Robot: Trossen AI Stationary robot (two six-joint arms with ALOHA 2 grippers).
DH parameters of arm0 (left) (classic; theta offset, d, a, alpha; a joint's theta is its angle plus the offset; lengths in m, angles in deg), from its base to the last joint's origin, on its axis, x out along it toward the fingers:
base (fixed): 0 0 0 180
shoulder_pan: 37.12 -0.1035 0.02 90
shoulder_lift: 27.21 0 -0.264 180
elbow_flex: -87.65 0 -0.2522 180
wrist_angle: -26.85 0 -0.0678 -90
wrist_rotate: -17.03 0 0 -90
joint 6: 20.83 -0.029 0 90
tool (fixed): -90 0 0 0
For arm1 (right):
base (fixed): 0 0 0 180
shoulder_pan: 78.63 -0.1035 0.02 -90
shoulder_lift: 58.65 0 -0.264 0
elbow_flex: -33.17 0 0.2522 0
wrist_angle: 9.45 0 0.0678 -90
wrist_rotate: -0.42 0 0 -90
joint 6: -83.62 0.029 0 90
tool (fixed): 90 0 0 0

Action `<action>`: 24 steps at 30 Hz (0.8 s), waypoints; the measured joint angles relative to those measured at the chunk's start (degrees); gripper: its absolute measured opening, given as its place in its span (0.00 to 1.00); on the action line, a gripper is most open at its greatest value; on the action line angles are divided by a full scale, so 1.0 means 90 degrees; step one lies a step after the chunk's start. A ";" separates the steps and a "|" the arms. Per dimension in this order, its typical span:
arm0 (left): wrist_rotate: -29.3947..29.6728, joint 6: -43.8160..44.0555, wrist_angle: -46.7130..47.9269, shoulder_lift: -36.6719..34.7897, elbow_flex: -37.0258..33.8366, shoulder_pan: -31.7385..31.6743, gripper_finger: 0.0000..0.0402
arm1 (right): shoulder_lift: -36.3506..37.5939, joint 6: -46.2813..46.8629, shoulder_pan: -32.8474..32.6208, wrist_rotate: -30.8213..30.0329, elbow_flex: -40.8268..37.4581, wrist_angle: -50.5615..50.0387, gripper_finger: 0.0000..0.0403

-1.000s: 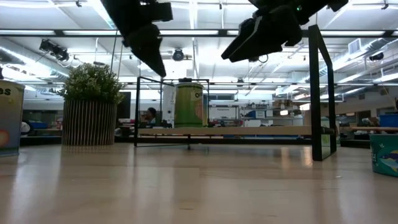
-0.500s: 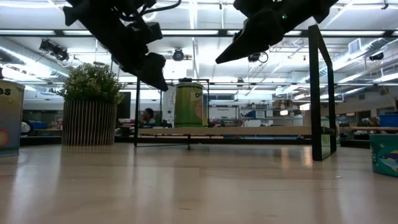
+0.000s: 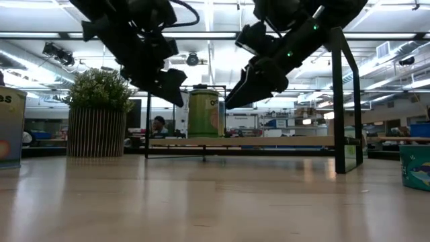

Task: Pick and place cans onto a shelf
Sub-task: Put the canned oranges on the shelf

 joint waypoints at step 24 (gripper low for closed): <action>-0.0297 -0.0364 0.0023 0.0044 0.0000 0.0298 0.97 | -0.0205 -0.0463 0.0666 0.0691 0.0024 0.0809 0.93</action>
